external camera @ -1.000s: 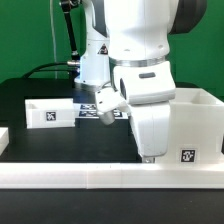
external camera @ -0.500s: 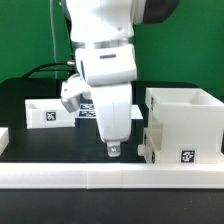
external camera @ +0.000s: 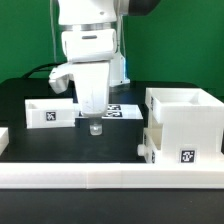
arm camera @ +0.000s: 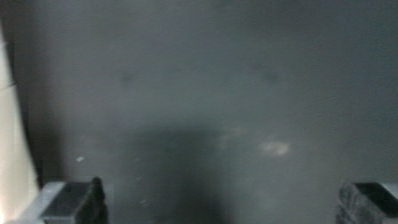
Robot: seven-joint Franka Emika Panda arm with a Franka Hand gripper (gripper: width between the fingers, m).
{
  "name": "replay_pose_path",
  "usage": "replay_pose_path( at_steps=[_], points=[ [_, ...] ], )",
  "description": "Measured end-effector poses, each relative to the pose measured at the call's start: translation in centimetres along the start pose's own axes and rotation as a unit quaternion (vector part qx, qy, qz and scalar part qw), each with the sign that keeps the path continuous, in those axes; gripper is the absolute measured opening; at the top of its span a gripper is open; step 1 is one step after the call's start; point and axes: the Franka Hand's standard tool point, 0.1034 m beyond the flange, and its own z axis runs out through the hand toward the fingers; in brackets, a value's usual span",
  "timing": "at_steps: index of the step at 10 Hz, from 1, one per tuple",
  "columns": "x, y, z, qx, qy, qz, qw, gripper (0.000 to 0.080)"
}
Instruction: Assemble drawer
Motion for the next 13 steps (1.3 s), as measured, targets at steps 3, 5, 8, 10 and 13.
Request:
replay_pose_path(
  at_steps=[3,5,8,10,13],
  points=[
    [-1.9,-3.9,-0.5,0.005,-0.007,0.038,0.999,0.0649],
    [-1.8,-3.7,-0.3,0.004,-0.007,0.044,0.999,0.0649],
    [-1.7,-3.7,-0.3,0.005,-0.006,0.124,0.992,0.0649],
    [-2.3,-4.5,-0.2,-0.005,-0.002,0.235,0.972,0.0649],
    [-3.5,-8.0,-0.6,-0.014,-0.003,0.367,0.93,0.0649]
  ],
)
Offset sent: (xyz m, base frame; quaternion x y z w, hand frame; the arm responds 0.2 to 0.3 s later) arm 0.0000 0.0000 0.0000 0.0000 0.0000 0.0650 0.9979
